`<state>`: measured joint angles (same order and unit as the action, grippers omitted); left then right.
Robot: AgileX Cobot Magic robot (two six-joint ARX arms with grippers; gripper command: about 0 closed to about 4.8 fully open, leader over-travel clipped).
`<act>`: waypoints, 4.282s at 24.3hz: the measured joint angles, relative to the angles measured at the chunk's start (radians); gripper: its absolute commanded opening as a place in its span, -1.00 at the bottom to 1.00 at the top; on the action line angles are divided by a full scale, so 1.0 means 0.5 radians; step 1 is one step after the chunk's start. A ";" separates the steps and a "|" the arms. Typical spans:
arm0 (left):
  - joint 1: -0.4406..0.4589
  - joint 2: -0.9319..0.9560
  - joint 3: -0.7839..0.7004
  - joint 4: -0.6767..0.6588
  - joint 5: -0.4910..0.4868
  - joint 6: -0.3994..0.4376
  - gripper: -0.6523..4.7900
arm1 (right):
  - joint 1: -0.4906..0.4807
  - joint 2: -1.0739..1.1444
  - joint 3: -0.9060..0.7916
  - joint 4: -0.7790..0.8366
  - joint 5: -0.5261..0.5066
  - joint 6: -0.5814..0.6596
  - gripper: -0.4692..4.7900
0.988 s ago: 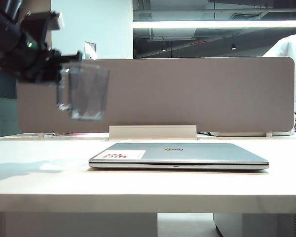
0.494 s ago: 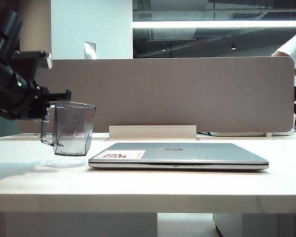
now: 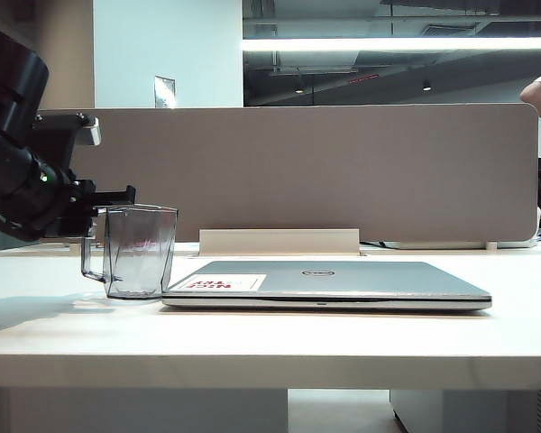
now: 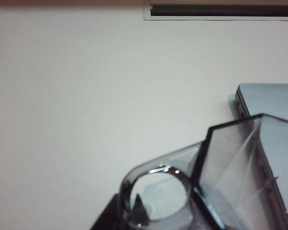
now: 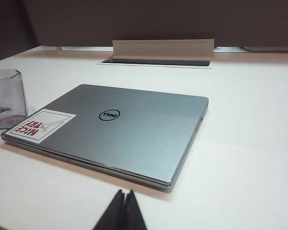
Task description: Pick up the water cup and place it on the left side of the laptop.
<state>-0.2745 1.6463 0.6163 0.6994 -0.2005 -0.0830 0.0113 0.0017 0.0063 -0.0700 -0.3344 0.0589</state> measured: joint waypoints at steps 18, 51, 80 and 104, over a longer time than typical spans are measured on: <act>0.019 0.086 0.016 0.053 0.003 0.063 -0.78 | 0.000 0.000 0.000 0.000 0.000 0.000 -0.84; 0.019 0.092 0.021 -0.050 -0.040 0.269 -0.52 | 0.000 0.000 0.000 0.000 0.000 0.000 -0.84; -0.050 -0.795 -0.005 -1.317 -0.052 -0.172 -0.60 | 0.000 0.000 0.000 -0.023 0.000 0.000 -0.84; -0.050 -2.573 -0.450 -2.106 0.305 -0.421 -0.78 | 0.000 0.000 0.000 -0.023 0.000 0.000 -0.84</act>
<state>-0.2996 0.3599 0.3912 -0.3534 -0.0479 -0.2935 0.0113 0.0017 0.0063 -0.0814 -0.3344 0.0589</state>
